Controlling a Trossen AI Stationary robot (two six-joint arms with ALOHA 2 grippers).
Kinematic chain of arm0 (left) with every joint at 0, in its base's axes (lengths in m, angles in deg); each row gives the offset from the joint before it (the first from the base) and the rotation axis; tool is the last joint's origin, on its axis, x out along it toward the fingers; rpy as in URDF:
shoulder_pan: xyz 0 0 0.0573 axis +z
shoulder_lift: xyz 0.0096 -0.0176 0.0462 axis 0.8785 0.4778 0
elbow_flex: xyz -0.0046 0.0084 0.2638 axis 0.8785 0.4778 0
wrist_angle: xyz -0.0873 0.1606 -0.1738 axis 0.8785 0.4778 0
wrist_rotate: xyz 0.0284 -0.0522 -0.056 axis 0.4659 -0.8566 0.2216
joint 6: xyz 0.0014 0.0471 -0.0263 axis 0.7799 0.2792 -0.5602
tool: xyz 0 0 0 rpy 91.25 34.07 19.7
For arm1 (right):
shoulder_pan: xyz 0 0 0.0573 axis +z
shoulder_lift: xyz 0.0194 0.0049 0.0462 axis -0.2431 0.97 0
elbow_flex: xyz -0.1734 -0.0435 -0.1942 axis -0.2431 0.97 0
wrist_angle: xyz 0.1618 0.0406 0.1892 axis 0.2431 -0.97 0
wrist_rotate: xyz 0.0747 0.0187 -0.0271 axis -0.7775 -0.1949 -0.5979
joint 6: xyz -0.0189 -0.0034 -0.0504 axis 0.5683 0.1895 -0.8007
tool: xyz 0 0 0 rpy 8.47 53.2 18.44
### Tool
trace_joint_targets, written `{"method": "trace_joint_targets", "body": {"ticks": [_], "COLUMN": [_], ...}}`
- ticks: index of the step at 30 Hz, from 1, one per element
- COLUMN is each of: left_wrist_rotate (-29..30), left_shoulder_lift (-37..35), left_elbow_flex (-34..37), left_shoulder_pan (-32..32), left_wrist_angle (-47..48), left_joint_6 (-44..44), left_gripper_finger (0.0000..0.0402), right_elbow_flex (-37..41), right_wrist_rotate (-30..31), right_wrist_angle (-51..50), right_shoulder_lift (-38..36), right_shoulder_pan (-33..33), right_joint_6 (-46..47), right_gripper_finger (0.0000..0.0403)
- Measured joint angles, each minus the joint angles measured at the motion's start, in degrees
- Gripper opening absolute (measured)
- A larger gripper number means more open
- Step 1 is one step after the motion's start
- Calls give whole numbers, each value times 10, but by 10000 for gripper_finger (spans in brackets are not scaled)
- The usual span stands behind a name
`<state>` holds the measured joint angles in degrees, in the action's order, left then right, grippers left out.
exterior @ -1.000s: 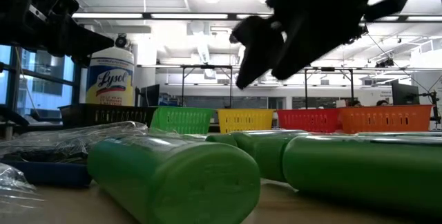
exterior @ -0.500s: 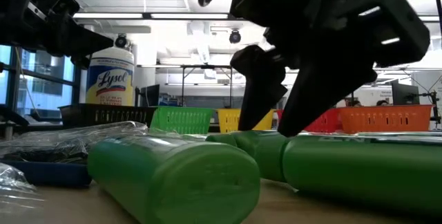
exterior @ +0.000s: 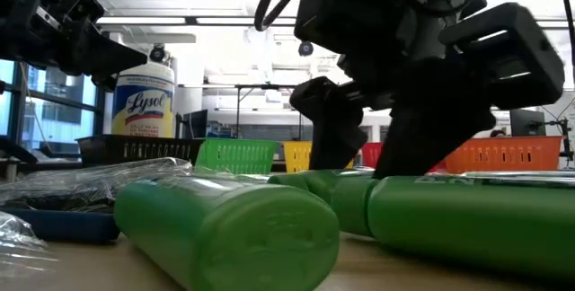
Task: Pick & Place Travel size toiletries
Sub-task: Put the green bottle shampoo into the yellow bin
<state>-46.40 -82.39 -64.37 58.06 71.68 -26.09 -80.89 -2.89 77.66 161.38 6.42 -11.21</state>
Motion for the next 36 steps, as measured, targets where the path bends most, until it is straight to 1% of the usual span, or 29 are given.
{"method": "trace_joint_targets", "body": {"ticks": [2, 4, 6, 10, 11, 12, 17, 18, 20, 24, 29, 31, 33, 36], "left_wrist_rotate": [0, 0, 0, 0, 0, 0, 0, 0, 0, 0, 2, 2, 2, 2], "left_shoulder_lift": [0, 0, 0, 0, 0, 0, 0, 0, 0, 0, 0, 0, 0, 0], "left_elbow_flex": [0, 0, 0, 0, 0, 0, 0, 0, 0, 0, 0, 0, 0, 0], "left_shoulder_pan": [0, 0, 0, 0, 0, 0, 0, 0, 0, 0, 0, 0, 0, 0], "left_wrist_angle": [0, 1, 2, 2, 2, 2, 2, 2, 2, 2, 2, 2, 2, 2], "left_joint_6": [0, 0, 0, 0, 0, 0, 0, 0, 0, 0, 0, 1, 2, 2], "left_gripper_finger": [0, 0, 0, 0, 0, 0, 0, 0, 0, 0, 0, 0, 0, 0], "right_elbow_flex": [0, 0, 0, 0, 0, 0, 1, 1, 1, 1, 1, 4, 24, 79], "right_wrist_rotate": [0, -2, -3, -7, -9, -9, -1, 9, 21, 18, -38, -44, -48, -71], "right_wrist_angle": [2, 1, 2, 0, 0, 0, -3, -4, -13, -22, -7, 4, 31, 96], "right_shoulder_lift": [0, 0, 0, 0, -1, -1, -24, -34, -61, -124, -217, -253, -294, -359], "right_shoulder_pan": [-1, 0, 0, 0, 0, 0, 0, 0, 0, 0, -11, -16, -26, -53], "right_joint_6": [-6, -14, -15, -15, -15, -16, -16, -16, -16, -16, -28, -36, -43, -39], "right_gripper_finger": [269, 247, 216, 136, 119, 112, 112, 112, 112, 124, 113, 113, 114, 115]}}
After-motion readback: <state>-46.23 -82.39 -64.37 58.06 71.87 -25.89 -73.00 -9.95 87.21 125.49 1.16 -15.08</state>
